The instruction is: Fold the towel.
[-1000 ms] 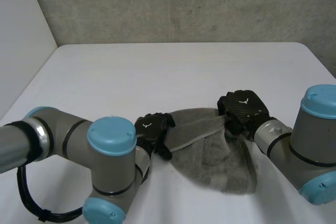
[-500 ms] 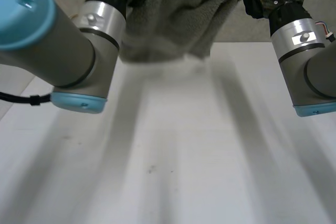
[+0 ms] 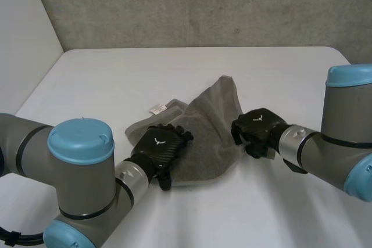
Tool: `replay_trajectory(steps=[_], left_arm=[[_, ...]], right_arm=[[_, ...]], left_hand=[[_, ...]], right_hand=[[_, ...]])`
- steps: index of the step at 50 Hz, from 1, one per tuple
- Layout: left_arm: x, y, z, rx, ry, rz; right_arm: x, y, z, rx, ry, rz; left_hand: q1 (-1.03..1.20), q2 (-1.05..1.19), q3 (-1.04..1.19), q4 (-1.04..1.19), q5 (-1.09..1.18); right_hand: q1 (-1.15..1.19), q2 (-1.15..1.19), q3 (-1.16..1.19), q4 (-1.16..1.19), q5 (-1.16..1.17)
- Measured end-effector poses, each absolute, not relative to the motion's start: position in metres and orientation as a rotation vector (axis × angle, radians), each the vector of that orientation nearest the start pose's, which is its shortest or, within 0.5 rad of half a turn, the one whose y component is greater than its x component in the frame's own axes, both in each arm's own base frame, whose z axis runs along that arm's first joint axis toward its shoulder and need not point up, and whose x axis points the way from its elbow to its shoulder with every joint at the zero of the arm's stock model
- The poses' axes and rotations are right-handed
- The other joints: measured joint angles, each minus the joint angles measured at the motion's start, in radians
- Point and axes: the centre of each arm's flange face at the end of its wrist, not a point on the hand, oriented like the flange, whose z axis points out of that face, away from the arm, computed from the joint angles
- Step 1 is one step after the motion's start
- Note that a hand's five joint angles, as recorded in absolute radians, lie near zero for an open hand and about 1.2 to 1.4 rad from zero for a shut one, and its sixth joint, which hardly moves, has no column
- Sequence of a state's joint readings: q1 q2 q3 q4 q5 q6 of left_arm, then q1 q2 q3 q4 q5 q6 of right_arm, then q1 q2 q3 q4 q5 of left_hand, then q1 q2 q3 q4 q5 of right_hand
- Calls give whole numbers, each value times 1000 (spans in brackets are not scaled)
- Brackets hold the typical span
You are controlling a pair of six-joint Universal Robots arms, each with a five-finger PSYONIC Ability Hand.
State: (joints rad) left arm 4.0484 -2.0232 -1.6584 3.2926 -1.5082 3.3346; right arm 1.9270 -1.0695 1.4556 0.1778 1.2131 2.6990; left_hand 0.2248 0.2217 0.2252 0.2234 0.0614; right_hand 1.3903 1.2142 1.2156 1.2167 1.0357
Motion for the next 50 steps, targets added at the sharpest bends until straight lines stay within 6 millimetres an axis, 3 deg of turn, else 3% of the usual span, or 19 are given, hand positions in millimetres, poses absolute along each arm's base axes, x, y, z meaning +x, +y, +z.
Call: replay_trajectory(steps=[3, 9, 15, 21, 28, 32, 41, 50], left_arm=[[-319, -185, 152, 1256, 2603, -1896], [-308, -199, 183, 1152, 2534, -2027], [-275, -218, 196, 972, 2509, -2042], [-256, -220, 188, 898, 2541, -1975], [-249, -208, 171, 859, 2642, -1884], [-248, -198, 163, 812, 2737, -1844], [-253, -195, 156, 766, 2807, -1845], [-267, -219, 149, 775, 2753, -1944]], right_arm=[[270, -263, 168, -1197, 2206, -1400], [252, -271, 181, -1121, 2222, -1499], [230, -285, 179, -975, 2253, -1592], [221, -293, 174, -883, 2271, -1623], [218, -297, 164, -847, 2291, -1598], [219, -297, 161, -850, 2296, -1587], [211, -307, 161, -822, 2330, -1628], [188, -330, 162, -737, 2405, -1735]], left_hand=[[-11, -12, -13, -10, -9], [-49, -48, -53, -48, -31], [-49, -48, -52, -48, -32], [35, 39, 25, 27, 8], [413, 416, 402, 404, 386], [484, 487, 484, 486, 469], [331, 332, 332, 332, 322], [206, 207, 205, 203, 191]], right_hand=[[0, 0, 0, 0, 0], [0, 0, 0, 0, 0], [1, 0, 0, 0, 0], [1, 0, 0, 0, 0], [2, 0, 0, 0, 0], [2, 0, 0, 0, 0], [2, 0, 0, 0, 0], [2, 0, 0, 0, 0]])
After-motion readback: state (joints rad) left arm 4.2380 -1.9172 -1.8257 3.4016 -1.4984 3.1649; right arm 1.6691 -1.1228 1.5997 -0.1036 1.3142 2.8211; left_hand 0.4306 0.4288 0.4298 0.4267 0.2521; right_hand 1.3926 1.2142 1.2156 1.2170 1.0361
